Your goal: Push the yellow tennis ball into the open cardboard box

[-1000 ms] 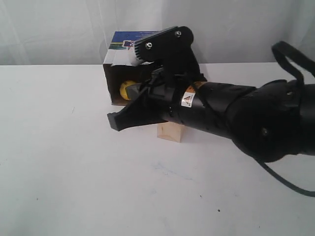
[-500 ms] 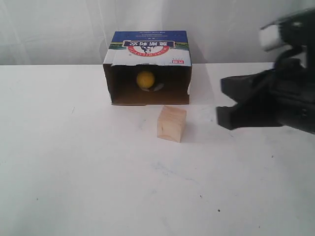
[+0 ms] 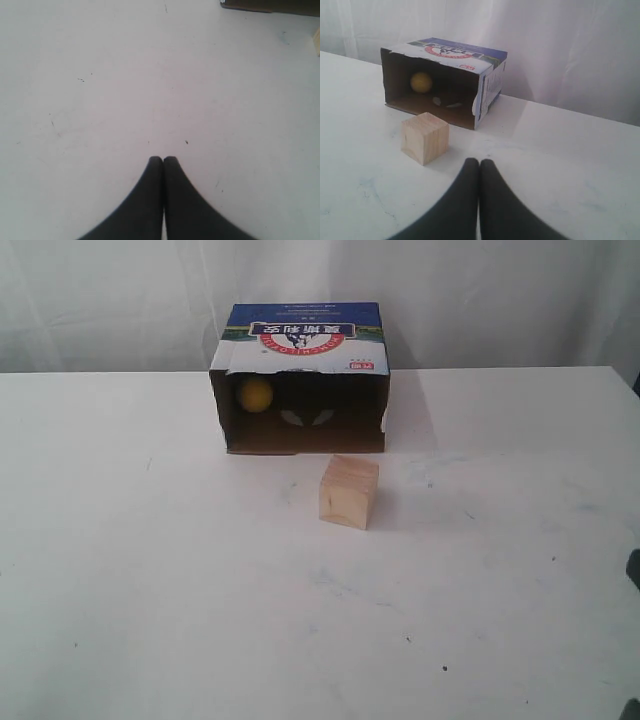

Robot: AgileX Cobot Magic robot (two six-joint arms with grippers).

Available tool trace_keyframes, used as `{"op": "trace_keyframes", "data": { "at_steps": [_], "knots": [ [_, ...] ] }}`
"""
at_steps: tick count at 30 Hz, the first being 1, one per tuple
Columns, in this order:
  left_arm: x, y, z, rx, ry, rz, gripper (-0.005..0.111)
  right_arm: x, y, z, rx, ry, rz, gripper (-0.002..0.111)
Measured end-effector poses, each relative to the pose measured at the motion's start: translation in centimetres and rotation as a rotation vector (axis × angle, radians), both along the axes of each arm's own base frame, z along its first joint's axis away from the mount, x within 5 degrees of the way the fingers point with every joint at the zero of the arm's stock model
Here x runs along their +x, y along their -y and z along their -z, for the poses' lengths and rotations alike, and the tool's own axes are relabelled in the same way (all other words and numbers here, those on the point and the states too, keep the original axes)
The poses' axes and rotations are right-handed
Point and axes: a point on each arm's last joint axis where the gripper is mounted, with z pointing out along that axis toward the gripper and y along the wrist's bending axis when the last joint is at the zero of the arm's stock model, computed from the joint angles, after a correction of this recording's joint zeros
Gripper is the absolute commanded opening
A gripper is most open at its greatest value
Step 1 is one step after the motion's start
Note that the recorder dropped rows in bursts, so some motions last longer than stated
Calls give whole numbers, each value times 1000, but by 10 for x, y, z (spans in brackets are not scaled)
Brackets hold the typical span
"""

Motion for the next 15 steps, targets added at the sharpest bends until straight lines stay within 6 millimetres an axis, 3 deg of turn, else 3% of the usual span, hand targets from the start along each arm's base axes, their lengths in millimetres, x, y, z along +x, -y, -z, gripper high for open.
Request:
{"op": "trace_keyframes", "data": {
  "at_steps": [8,15],
  "knots": [
    [0,0,0,0,0,0,0,-12,4,6,33,93,-1,0],
    [0,0,0,0,0,0,0,-14,5,9,25,69,-3,0]
  ]
}}
